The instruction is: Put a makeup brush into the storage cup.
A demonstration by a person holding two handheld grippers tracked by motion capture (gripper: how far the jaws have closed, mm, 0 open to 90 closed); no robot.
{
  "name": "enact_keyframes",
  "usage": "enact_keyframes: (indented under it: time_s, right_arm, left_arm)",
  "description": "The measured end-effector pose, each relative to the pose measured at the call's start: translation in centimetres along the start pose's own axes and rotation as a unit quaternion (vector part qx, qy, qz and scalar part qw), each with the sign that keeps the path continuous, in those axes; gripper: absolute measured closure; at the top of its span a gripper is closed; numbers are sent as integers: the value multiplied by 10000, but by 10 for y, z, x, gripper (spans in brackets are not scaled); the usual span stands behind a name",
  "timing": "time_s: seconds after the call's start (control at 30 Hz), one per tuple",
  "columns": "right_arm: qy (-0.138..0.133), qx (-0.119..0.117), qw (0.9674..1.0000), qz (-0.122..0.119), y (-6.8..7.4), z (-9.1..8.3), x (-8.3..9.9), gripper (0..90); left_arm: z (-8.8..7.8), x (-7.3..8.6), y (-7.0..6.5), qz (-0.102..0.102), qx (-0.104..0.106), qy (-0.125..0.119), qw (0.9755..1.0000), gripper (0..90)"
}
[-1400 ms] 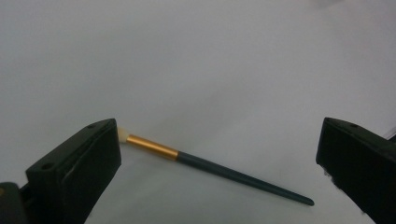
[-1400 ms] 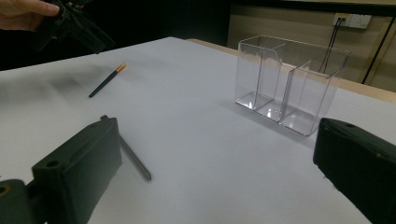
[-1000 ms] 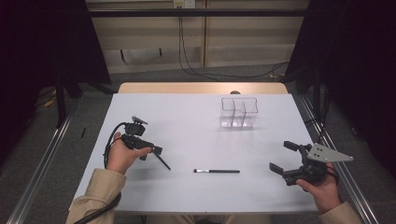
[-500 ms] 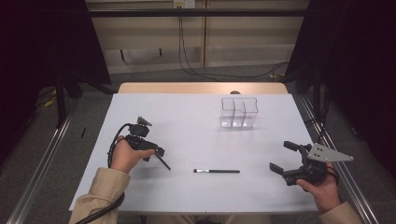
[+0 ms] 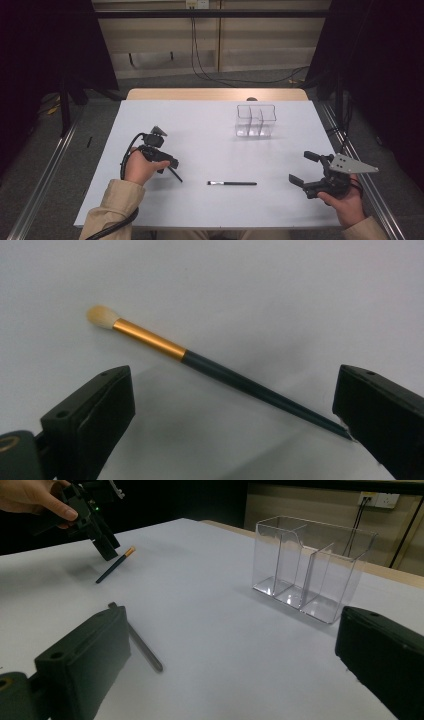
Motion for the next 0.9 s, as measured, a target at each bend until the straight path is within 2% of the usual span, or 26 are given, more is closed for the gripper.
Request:
enact_keyframes:
  time_s: [0.3,0.63,0.9]
  right_arm:
    - [38,-29,10000,10,1,1,1,7]
    - [39,-34,10000,-9,1,1,1,8]
    - [48,-22,10000,-37,1,2,1,8]
  left_arm:
    - [6,0,-3,4,-107,121,9999,42]
    - [11,2,-5,-3,-79,187,9998,66]
    - [12,4,-7,116,-214,233,9994,76]
Point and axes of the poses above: each handheld gripper's, and its own axes: z roughly forward along the jaws, x roughly out of its underside, y roughly to its left, the point moved 8 cm from there along z, roughly forward along the jaws, and after that the axes turned 10 degrees about y, right-handed, at the moved point
